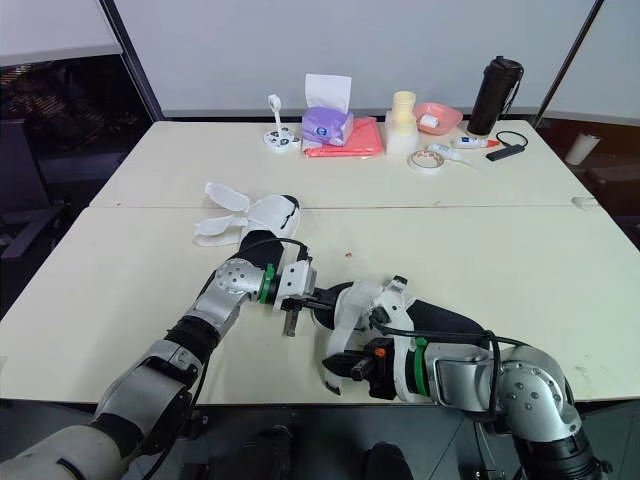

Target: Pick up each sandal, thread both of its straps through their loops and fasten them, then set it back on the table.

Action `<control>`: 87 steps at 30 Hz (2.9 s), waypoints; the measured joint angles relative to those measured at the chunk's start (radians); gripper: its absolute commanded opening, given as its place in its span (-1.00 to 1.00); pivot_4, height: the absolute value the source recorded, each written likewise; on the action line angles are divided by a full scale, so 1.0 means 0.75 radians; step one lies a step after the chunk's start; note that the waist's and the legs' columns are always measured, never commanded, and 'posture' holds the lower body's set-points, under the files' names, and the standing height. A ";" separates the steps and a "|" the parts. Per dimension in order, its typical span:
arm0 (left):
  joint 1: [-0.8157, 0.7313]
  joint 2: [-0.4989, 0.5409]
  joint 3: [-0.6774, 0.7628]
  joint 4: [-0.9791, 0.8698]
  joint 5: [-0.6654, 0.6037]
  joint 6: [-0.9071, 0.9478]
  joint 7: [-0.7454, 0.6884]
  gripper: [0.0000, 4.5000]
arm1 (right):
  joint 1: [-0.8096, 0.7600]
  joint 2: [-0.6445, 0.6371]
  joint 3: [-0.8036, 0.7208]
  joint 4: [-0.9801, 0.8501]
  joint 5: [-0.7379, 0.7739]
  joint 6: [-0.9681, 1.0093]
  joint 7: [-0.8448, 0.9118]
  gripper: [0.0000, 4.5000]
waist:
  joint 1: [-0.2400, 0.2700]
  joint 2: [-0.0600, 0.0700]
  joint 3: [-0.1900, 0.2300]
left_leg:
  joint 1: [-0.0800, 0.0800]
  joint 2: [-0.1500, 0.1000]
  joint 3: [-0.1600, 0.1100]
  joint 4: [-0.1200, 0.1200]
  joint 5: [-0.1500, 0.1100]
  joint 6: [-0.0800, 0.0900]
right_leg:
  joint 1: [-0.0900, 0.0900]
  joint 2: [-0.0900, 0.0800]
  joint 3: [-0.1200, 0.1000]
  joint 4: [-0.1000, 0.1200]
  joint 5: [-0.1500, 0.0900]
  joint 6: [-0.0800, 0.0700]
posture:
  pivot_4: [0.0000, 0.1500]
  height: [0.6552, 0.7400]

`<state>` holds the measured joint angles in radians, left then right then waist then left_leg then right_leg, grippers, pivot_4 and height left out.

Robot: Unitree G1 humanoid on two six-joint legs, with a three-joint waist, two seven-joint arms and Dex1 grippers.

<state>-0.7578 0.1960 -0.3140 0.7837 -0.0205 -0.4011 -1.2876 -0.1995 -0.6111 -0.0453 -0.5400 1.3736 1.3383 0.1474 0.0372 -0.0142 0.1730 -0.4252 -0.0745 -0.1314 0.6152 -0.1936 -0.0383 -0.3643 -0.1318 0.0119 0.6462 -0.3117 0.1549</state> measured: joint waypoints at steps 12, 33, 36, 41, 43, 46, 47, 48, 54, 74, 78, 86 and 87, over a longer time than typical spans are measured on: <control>0.006 -0.009 -0.001 -0.002 0.010 -0.004 0.008 -1.00 | -0.492 -0.152 -0.022 0.315 0.097 -0.001 0.067 -0.97 | 0.004 0.000 0.000 | 0.000 0.000 -0.002 -0.001 0.000 0.000 | -0.002 0.000 -0.003 -0.001 0.000 0.000 | 1.00 1.00; 0.019 -0.013 -0.010 -0.016 0.013 -0.017 0.037 -1.00 | -0.428 -0.194 0.020 0.336 -0.054 0.069 0.288 -0.97 | 0.005 0.000 0.000 | 0.000 -0.001 -0.002 0.000 0.000 0.000 | -0.002 -0.001 -0.003 -0.001 0.000 0.000 | 1.00 1.00; 0.019 -0.012 -0.010 -0.016 0.013 -0.025 0.037 -1.00 | -0.426 -0.194 0.027 0.345 -0.096 0.069 0.299 -0.97 | 0.004 0.000 0.000 | -0.001 -0.001 -0.002 0.000 0.000 0.000 | -0.002 -0.001 -0.003 -0.001 0.000 0.000 | 1.00 1.00; 0.022 -0.012 -0.011 -0.021 0.014 -0.025 0.038 -1.00 | -0.467 -0.194 0.027 0.362 -0.132 0.069 0.328 -0.97 | 0.004 0.000 0.000 | -0.001 -0.001 -0.002 0.000 0.000 0.000 | -0.002 -0.001 -0.003 -0.001 0.000 0.000 | 1.00 1.00; 0.024 -0.012 -0.011 -0.023 0.014 -0.025 0.039 -1.00 | -0.483 -0.193 0.026 0.369 -0.146 0.069 0.343 -0.97 | 0.005 0.000 0.000 | -0.001 -0.001 -0.002 0.000 0.000 0.000 | -0.003 -0.001 -0.003 -0.001 0.000 0.000 | 1.00 1.00; 0.026 -0.010 -0.012 -0.027 0.014 -0.025 0.040 -1.00 | -0.496 -0.185 0.019 0.401 -0.150 0.072 0.347 -0.97 | 0.004 0.000 0.000 | -0.001 -0.001 -0.002 0.000 0.000 0.000 | -0.003 -0.001 -0.003 -0.001 0.000 0.000 | 1.00 1.00; 0.026 -0.010 -0.012 -0.028 0.014 -0.025 0.040 -1.00 | -0.504 -0.178 0.013 0.408 -0.149 0.076 0.347 -0.97 | 0.004 0.000 0.000 | -0.001 -0.001 -0.002 -0.001 0.000 0.000 | -0.003 -0.001 -0.003 -0.001 0.000 0.000 | 1.00 1.00; 0.026 -0.009 -0.012 -0.029 0.014 -0.025 0.040 -1.00 | -0.515 -0.174 0.010 0.413 -0.149 0.080 0.347 -0.97 | 0.004 0.000 0.000 | -0.001 -0.001 -0.002 0.000 0.000 0.000 | -0.003 -0.001 -0.003 -0.001 0.000 0.000 | 1.00 1.00; 0.029 -0.008 -0.012 -0.031 0.014 -0.025 0.043 -1.00 | -0.525 -0.172 -0.001 0.415 -0.164 0.095 0.370 -0.97 | 0.005 0.000 0.000 | -0.001 -0.001 -0.002 0.000 0.000 0.000 | -0.004 -0.001 -0.003 -0.001 0.000 0.000 | 1.00 1.00; 0.027 -0.014 -0.021 -0.027 0.014 -0.029 0.061 -1.00 | -0.424 -0.165 -0.012 0.424 -0.326 0.056 0.445 -0.97 | 0.007 0.000 0.000 | -0.001 -0.002 -0.002 0.000 0.000 0.000 | -0.004 -0.001 -0.003 -0.001 0.000 0.000 | 1.00 1.00; 0.027 -0.014 -0.023 -0.026 0.014 -0.031 0.063 -1.00 | -0.433 -0.165 -0.012 0.462 -0.376 0.051 0.481 -0.97 | 0.006 0.000 0.000 | -0.001 -0.002 -0.002 0.000 0.000 0.000 | -0.004 -0.001 -0.003 -0.001 0.000 0.000 | 1.00 1.00; 0.023 -0.017 -0.023 -0.019 0.015 -0.036 0.068 -1.00 | -0.454 -0.177 0.024 0.464 -0.469 0.040 0.572 -0.97 | 0.007 0.000 0.000 | -0.001 -0.002 -0.003 0.000 0.000 0.000 | -0.004 -0.001 -0.003 -0.002 0.000 0.000 | 1.00 1.00; 0.023 -0.017 -0.023 -0.018 0.015 -0.036 0.068 -1.00 | -0.455 -0.177 0.023 0.464 -0.470 0.041 0.575 -0.97 | 0.007 0.000 0.000 | -0.001 -0.002 -0.003 0.000 0.000 0.000 | -0.004 -0.001 -0.003 -0.002 0.000 0.000 | 1.00 1.00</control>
<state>-0.7408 0.1834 -0.3315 0.7703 -0.0095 -0.4281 -1.2365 -0.5411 -0.7435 -0.0281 -0.1919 1.0213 1.3695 0.5789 0.0424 -0.0143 0.1729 -0.4259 -0.0758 -0.1333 0.6151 -0.1936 -0.0383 -0.3672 -0.1328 0.0094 0.6450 -0.3117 0.1550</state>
